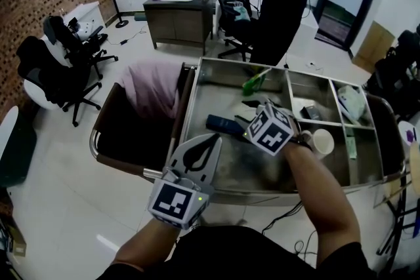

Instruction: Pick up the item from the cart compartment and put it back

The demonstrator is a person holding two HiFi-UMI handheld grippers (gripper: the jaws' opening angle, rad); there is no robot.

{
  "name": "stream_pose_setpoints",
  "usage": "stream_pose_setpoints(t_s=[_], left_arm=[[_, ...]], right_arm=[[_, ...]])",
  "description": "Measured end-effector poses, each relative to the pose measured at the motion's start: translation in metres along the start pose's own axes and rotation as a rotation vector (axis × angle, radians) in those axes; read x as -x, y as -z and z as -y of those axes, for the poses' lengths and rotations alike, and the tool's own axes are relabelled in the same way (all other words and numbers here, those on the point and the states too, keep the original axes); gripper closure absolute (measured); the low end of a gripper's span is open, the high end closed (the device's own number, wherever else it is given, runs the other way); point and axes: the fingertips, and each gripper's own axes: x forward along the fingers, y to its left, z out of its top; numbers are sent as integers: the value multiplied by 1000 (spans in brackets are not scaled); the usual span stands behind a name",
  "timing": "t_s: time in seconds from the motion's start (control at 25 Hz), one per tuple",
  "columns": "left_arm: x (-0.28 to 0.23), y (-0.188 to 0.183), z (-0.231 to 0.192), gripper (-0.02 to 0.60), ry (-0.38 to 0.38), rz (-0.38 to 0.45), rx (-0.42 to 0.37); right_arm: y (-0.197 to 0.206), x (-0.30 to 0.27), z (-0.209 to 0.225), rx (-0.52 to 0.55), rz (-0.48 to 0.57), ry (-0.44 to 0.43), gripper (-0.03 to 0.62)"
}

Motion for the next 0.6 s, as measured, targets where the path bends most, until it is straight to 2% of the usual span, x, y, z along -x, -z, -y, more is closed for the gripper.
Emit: stream_pose_setpoints(t_s=[0.28,0.32,0.36,0.4,0.6], left_arm=[[0,0,1,581,0,-2,-1],[0,0,1,581,0,-2,0],[0,0,1,581,0,-2,1],[-1,1,2,581,1,-2,1],[-3,3,5,581,7,-7,1]], right_arm=[[-5,11,-6,-90,54,-35,389],[-6,14,-6,-111,70,-35,404],[-8,17,-6,-135,89,-34,463],[-10,21,-5,-163,111,-33,580],[-17,41,-1,-291,224,-19,580]])
